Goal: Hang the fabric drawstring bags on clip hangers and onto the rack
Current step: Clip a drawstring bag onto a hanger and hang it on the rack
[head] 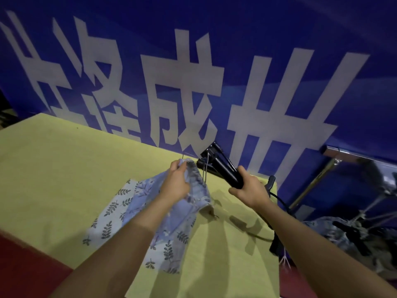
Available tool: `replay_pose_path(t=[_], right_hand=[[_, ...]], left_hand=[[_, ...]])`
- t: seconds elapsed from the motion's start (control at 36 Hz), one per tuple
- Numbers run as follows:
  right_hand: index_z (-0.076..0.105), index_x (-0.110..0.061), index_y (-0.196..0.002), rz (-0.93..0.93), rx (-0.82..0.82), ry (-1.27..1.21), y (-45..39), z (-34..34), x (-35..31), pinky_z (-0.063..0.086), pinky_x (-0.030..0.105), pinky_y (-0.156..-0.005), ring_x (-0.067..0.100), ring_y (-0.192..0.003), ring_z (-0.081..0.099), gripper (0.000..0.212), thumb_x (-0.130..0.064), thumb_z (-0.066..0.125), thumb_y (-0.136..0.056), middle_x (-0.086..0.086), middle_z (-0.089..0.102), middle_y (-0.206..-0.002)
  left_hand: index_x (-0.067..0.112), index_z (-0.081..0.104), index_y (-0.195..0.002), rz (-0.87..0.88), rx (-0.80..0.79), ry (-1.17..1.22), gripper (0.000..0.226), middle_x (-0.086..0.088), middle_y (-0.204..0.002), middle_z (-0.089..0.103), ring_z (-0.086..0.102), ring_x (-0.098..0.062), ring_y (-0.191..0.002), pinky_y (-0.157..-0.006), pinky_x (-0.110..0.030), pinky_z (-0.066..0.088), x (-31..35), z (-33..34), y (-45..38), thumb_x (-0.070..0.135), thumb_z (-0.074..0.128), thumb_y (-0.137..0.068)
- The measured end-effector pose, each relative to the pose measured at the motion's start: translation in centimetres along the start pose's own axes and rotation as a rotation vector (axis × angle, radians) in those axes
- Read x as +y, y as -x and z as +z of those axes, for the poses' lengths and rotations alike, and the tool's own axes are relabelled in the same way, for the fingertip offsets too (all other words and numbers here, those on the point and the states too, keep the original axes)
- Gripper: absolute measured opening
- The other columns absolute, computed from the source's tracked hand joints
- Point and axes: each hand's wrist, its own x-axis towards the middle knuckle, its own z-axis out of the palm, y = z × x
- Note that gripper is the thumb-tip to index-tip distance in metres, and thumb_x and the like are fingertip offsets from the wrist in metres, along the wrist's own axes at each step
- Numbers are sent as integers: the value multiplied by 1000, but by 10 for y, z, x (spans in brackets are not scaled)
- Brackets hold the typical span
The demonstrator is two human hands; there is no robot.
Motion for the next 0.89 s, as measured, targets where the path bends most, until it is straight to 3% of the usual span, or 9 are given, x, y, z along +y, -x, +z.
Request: replay_pose_path(t=[0.11, 0.22, 0.36, 0.44, 0.53, 0.67, 0.78, 0.89], right_hand=[[41, -28, -113, -37, -98, 38, 5, 0, -5, 47, 34, -64, 24, -78, 57, 45, -31, 66, -76, -2, 58, -92], [44, -29, -117, -89, -192, 70, 4, 0, -11, 53, 40, -70, 23, -79, 59, 50, -34, 66, -73, 2, 62, -93], [49, -27, -113, -147, -265, 215, -5, 0, -26, 48, 35, -68, 21, -81, 56, 44, -32, 67, -73, -4, 59, -89], [50, -27, -105, -163, -296, 256, -11, -1, -31, 43, 29, -62, 19, -80, 54, 36, -31, 67, -74, -6, 57, -87], [45, -32, -94, -200, -323, 307, -15, -1, -37, 34, 25, -53, 18, -76, 52, 29, -29, 66, -75, -6, 55, -83], [47, -26, -94, -279, -323, 452, -19, 6, -45, 33, 26, -51, 19, -75, 52, 24, -28, 63, -76, -5, 54, -81], [50, -19, -100, -349, -290, 529, -23, 6, -56, 37, 28, -55, 21, -77, 53, 23, -30, 60, -82, 2, 60, -91], [49, -12, -110, -424, -250, 629, -23, 3, -64, 37, 32, -61, 28, -90, 59, 28, -29, 54, -87, 6, 61, -106]], left_hand=[[16, 14, -151, 45, -26, 49, 77, 4, -154, 8, 53, -24, -91, -61, -26, 45, -1, -8, -2, -5, 51, -87], [18, 14, -151, 102, -48, 56, 81, 4, -154, 7, 44, -23, -122, -79, -36, 53, 0, -15, -1, -7, 52, -84], [19, 19, -149, 183, -47, 43, 76, 2, -151, 14, 39, -20, -130, -92, -17, 37, 3, -17, 2, 2, 59, -86], [17, 22, -148, 197, -12, -3, 74, 2, -150, 16, 45, -22, -125, -97, -26, 43, -1, -19, 3, 6, 60, -86], [16, 14, -150, 182, 39, -77, 81, 5, -151, 13, 48, -24, -121, -90, -40, 50, -4, -23, 2, 0, 57, -84], [18, 14, -151, 227, 4, -136, 83, 15, -150, 10, 48, -24, -119, -79, -42, 53, -1, -19, 2, -9, 51, -81], [16, 21, -149, 289, -54, -213, 74, 4, -151, 16, 41, -24, -126, -86, -26, 43, 4, -10, 4, -4, 49, -83], [12, 27, -144, 351, -36, -424, 67, -8, -136, 30, 37, -28, -123, -95, -32, 35, 6, -8, 5, 15, 55, -83]])
